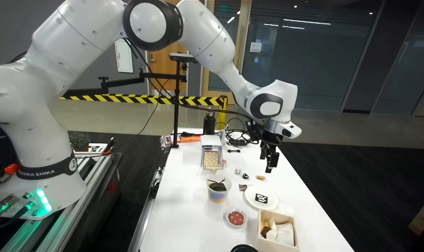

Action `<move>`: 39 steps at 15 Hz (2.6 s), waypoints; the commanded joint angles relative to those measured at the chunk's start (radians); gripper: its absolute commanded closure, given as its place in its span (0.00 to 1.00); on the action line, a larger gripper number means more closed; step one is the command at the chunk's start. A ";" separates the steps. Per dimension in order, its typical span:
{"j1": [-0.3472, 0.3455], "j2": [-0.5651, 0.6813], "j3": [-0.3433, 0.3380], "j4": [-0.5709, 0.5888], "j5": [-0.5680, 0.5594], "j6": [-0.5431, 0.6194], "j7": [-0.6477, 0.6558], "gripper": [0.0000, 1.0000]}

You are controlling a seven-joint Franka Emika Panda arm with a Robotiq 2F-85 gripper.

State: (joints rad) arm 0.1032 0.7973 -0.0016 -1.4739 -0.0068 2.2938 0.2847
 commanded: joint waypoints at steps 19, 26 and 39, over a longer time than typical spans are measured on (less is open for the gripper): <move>-0.084 0.397 -0.003 0.452 0.089 -0.109 0.028 0.00; -0.066 0.516 0.005 0.605 0.085 -0.215 0.039 0.00; -0.074 0.678 0.013 0.922 0.079 -0.402 0.036 0.00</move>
State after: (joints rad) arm 0.0367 1.4348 0.0072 -0.6769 0.0499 1.9385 0.3151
